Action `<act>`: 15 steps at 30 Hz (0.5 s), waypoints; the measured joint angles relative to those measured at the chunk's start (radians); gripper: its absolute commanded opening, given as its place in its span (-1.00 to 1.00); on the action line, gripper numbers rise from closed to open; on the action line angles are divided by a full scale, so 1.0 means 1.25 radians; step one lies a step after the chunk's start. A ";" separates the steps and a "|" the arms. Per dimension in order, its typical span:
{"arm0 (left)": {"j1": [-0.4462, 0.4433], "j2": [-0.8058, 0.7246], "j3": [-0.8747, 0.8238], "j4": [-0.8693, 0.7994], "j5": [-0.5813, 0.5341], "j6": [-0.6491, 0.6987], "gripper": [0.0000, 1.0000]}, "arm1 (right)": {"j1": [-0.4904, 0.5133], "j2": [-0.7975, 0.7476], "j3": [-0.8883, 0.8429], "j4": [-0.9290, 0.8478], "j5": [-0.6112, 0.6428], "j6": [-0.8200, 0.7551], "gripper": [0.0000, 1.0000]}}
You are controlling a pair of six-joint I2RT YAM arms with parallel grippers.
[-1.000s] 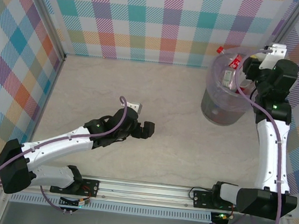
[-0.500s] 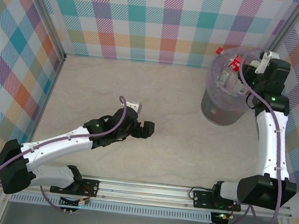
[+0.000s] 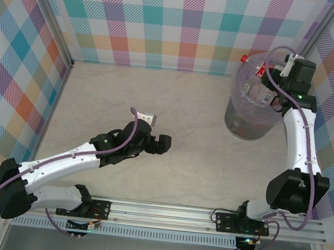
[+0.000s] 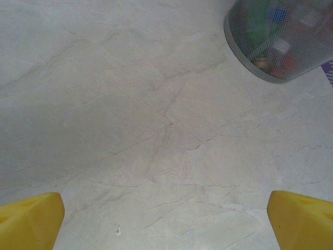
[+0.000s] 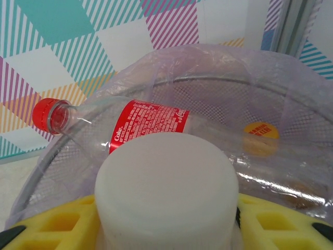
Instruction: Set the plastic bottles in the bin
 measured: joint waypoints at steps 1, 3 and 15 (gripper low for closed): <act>0.000 0.000 0.000 0.000 0.000 0.000 0.98 | -0.001 0.008 0.007 -0.004 -0.008 0.001 -0.50; 0.000 0.000 -0.001 0.000 -0.001 0.000 0.98 | -0.001 0.022 0.016 -0.006 -0.021 0.000 -0.50; 0.000 0.000 -0.003 -0.005 -0.009 0.000 0.99 | -0.005 0.051 0.005 -0.024 -0.176 0.022 -0.48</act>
